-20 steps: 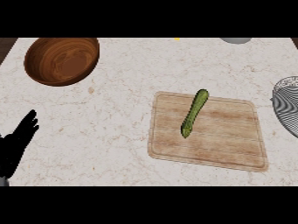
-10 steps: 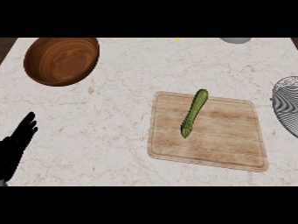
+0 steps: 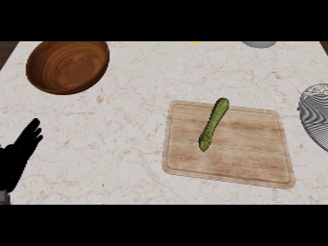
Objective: Pick the lemon from the cutting board and place it in the tiered basket
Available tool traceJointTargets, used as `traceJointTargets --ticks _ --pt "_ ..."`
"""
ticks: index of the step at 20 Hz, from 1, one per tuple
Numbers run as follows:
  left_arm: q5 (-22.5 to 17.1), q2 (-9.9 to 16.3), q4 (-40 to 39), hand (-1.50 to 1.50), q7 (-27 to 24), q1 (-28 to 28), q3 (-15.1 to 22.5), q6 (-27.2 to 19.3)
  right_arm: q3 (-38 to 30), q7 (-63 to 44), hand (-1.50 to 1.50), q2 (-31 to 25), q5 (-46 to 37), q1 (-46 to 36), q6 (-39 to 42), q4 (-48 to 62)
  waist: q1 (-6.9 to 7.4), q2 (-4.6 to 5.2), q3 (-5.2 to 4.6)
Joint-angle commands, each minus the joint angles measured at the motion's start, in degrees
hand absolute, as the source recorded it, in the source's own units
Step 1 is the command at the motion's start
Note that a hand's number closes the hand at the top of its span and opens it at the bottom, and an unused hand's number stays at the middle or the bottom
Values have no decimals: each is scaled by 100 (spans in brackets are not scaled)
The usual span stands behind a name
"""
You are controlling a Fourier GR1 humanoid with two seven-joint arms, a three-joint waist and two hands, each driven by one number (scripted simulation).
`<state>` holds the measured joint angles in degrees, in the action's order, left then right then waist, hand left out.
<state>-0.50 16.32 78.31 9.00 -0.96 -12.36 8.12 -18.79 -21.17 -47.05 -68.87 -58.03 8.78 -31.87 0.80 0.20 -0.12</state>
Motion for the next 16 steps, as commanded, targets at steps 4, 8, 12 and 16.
traceJointTargets --ticks 4,8,12,16 --pt "-5 -127 -38 0 -38 -69 -24 -77 -673 -122 -150 -332 574 -324 -549 -632 -87 -36 9" --pt "-113 141 17 0 220 -44 -175 89 -1164 -888 -150 -333 912 -198 -612 -945 -167 -64 10" --pt "0 -69 280 0 -49 -492 -65 -11 -1965 -834 -150 -956 1622 45 -66 -1169 -233 -102 13" --pt "-43 -30 97 0 -116 -504 -246 -84 -2944 -646 -150 -886 2516 373 -148 -1644 -448 -163 18"
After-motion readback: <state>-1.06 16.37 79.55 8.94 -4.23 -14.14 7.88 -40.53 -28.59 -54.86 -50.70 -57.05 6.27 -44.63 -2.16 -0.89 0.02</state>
